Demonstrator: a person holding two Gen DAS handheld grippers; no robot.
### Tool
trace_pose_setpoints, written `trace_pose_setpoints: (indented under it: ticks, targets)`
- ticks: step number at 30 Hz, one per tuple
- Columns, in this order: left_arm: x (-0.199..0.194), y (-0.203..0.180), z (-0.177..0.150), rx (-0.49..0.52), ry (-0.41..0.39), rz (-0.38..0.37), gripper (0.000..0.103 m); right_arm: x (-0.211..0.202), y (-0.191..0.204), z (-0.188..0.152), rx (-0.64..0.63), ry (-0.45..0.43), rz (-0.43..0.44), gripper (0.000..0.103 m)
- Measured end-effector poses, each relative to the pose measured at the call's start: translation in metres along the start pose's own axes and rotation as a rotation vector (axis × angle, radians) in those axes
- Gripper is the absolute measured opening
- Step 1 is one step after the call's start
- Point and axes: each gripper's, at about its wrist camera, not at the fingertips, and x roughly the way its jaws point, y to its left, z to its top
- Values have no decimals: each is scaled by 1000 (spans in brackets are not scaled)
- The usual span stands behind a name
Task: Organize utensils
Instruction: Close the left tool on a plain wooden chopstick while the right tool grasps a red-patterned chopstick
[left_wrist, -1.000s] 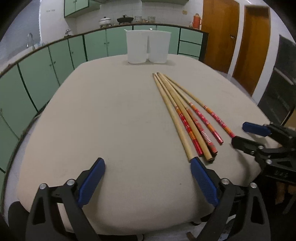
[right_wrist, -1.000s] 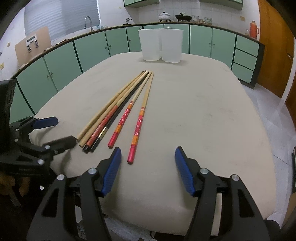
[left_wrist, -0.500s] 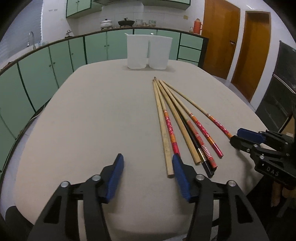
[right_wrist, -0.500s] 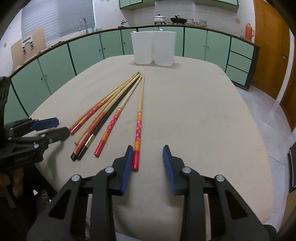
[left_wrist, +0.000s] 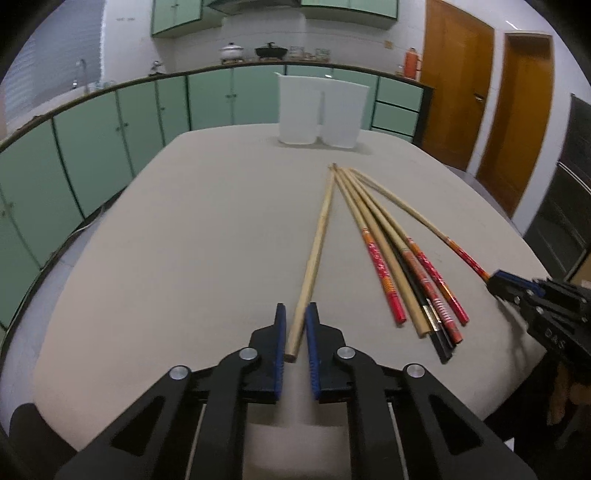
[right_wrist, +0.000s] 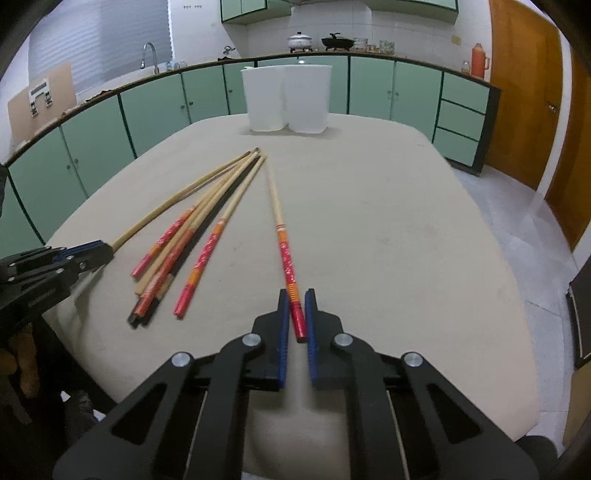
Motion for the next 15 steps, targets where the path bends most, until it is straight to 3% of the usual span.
trace_pose_setpoints:
  ticks: [3, 5, 9, 10, 11, 15]
  targets:
    - [0, -2, -3, 6, 10, 0, 12, -4, 10, -3, -37, -4, 43, 11]
    - [0, -4, -3, 20, 8, -19, 21, -6, 10, -4, -33, -5, 39, 11]
    - [2, -5, -2, 44, 2, -53, 22, -5, 10, -6, -27, -5, 28, 12]
    - [4, -5, 0, 47, -1, -66, 21, -5, 11, -5, -31, -6, 28, 12]
    - [5, -4, 1, 42, -2, -86, 9, -4, 12, -5, -32, -6, 30, 10]
    - [2, -3, 5, 17, 6, -141, 7, -6, 11, 2, -28, 1, 48, 5]
